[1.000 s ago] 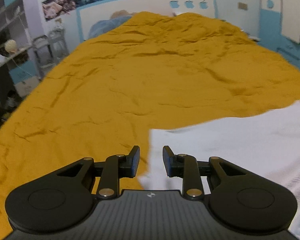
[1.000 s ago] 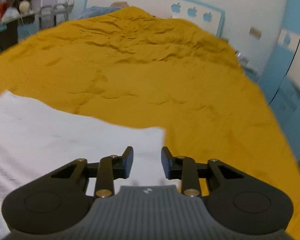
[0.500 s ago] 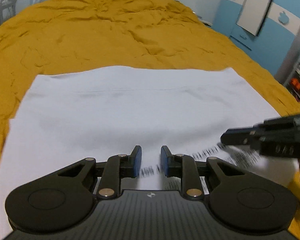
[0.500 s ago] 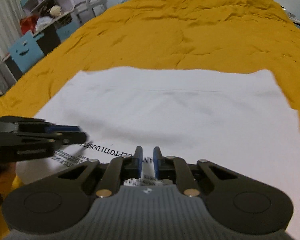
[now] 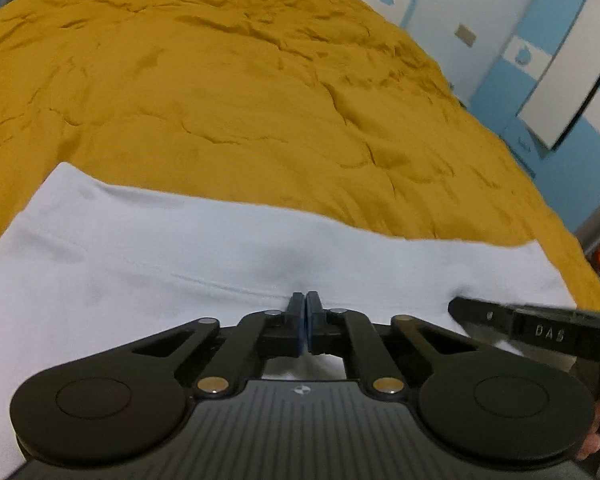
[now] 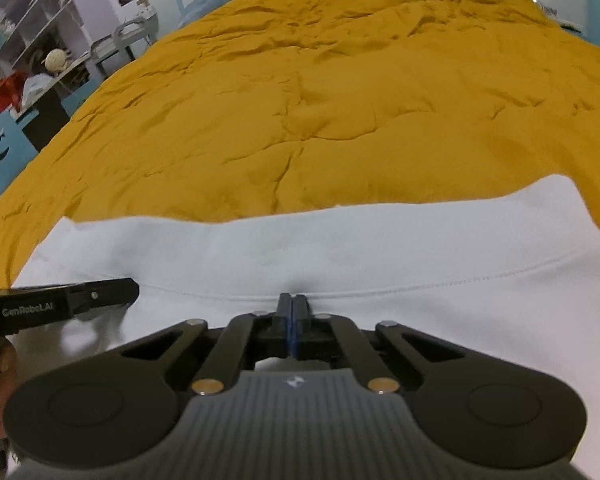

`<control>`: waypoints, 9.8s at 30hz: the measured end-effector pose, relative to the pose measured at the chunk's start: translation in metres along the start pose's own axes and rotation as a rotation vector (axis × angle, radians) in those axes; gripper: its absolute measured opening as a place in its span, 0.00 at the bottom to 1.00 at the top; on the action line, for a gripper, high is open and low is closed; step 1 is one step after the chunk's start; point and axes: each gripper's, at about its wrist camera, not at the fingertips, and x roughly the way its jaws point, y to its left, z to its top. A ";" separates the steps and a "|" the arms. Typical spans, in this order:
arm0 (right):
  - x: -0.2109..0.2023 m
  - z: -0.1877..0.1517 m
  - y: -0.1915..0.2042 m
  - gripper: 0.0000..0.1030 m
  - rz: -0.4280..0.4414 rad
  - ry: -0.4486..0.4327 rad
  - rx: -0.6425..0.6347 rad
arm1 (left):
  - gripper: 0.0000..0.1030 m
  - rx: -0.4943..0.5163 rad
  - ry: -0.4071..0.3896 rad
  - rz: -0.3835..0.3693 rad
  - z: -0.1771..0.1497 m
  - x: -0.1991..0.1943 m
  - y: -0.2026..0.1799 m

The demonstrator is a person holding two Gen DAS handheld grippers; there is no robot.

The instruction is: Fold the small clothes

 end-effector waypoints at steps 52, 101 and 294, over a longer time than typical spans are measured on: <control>-0.273 -0.095 -0.111 0.50 -0.104 -0.187 0.212 | 0.23 0.181 -0.071 0.290 -0.038 -0.211 -0.038; -0.136 0.049 0.028 0.03 0.189 -0.168 0.334 | 0.23 0.141 -0.217 0.275 0.006 -0.208 0.020; -0.010 -0.016 0.055 0.09 0.386 -0.106 0.444 | 0.22 -0.259 -0.202 -0.072 -0.010 -0.134 0.116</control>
